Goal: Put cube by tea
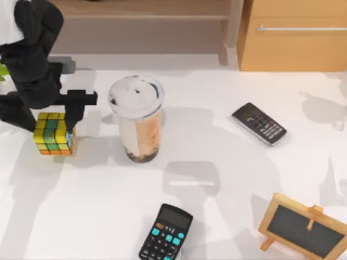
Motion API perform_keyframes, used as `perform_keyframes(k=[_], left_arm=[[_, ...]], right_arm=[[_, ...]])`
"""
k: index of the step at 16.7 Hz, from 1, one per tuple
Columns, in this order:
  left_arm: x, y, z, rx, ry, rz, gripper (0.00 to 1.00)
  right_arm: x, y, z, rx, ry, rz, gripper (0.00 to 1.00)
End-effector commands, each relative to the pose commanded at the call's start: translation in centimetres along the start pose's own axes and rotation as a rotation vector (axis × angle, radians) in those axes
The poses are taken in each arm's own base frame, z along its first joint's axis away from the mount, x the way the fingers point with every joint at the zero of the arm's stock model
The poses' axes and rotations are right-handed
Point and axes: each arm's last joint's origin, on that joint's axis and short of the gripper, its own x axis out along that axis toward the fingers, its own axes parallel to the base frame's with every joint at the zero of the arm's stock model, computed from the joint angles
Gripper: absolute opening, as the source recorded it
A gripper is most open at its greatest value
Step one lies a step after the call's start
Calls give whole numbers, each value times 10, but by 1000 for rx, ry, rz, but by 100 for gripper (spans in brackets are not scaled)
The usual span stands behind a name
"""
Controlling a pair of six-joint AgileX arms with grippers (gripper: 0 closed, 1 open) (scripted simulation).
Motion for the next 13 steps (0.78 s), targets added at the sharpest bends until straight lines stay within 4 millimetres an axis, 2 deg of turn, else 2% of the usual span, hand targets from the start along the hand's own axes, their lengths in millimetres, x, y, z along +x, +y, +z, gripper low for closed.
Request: perform_keyframes(k=[4, 13], left_arm=[[0, 0, 0, 0, 0, 0, 0], [0, 0, 0, 0, 0, 0, 68]], right_arm=[[0, 0, 0, 0, 0, 0, 100], [0, 0, 0, 0, 0, 0, 100]])
